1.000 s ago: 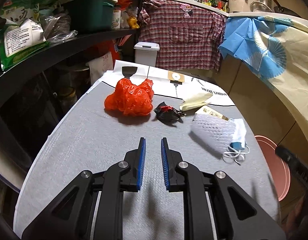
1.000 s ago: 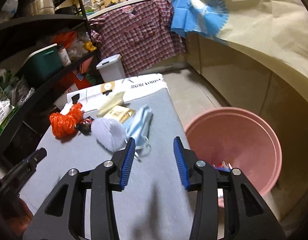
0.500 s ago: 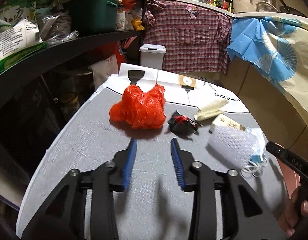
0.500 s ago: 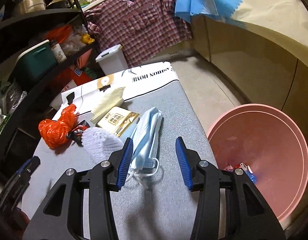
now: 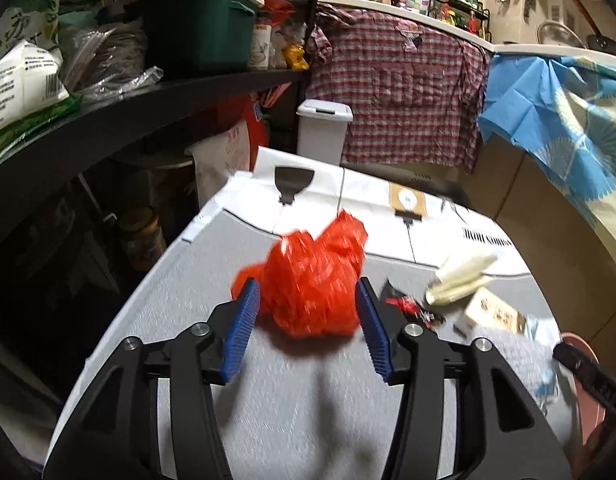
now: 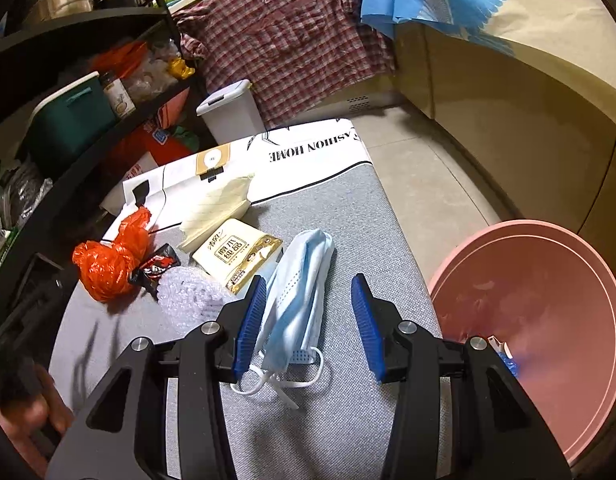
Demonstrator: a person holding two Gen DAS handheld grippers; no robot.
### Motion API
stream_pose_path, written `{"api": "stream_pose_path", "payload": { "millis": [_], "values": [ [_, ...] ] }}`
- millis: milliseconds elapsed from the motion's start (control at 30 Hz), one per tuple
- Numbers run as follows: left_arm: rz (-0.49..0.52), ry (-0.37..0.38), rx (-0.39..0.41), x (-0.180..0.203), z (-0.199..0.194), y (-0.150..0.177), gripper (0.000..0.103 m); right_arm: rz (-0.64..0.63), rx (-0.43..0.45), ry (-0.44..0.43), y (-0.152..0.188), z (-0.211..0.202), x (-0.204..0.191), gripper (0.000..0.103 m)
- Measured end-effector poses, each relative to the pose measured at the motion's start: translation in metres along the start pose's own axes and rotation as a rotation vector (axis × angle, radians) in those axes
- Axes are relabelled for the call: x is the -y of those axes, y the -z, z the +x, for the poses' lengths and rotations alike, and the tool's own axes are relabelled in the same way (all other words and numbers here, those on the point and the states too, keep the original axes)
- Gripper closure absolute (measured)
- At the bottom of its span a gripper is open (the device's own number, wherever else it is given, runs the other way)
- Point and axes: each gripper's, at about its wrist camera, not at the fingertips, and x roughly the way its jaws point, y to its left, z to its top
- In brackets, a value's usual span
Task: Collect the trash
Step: 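Grasp the red plastic bag with the left tool while the right grasps the blue mask, then carry the blue mask and red bag over the pink bin and open both tools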
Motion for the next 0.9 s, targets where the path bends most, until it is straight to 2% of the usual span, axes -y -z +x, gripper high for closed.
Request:
{"api": "stream_pose_path", "payload": {
  "millis": [133,300,367,467,533,633,900],
  "values": [
    [-0.016,0.000,0.000,-0.006,0.011,-0.011,0.052,-0.003,-0.018,-0.005,0.003,0.006,0.000,0.058],
    [-0.026,0.008,-0.041,-0.010,0.028,-0.012,0.052,-0.016,-0.045,-0.004,0.009,0.013,-0.001,0.060],
    [-0.025,0.023,-0.056,-0.008,0.031,-0.008,0.052,-0.016,-0.047,-0.002,0.010,0.014,0.000,0.063],
    [-0.003,0.046,-0.066,-0.003,0.033,-0.005,0.054,-0.014,-0.053,-0.005,0.011,0.014,0.001,0.078],
    [0.016,0.053,-0.062,0.002,0.033,-0.003,0.063,-0.015,-0.055,-0.014,0.012,0.014,0.000,0.089],
    [0.011,0.058,-0.059,0.002,0.030,-0.002,0.075,-0.024,-0.048,-0.012,0.012,0.009,-0.001,0.096],
    [0.031,0.036,-0.023,0.009,0.003,0.002,0.081,-0.045,0.012,0.002,0.007,-0.017,-0.005,0.098]
  ]
}}
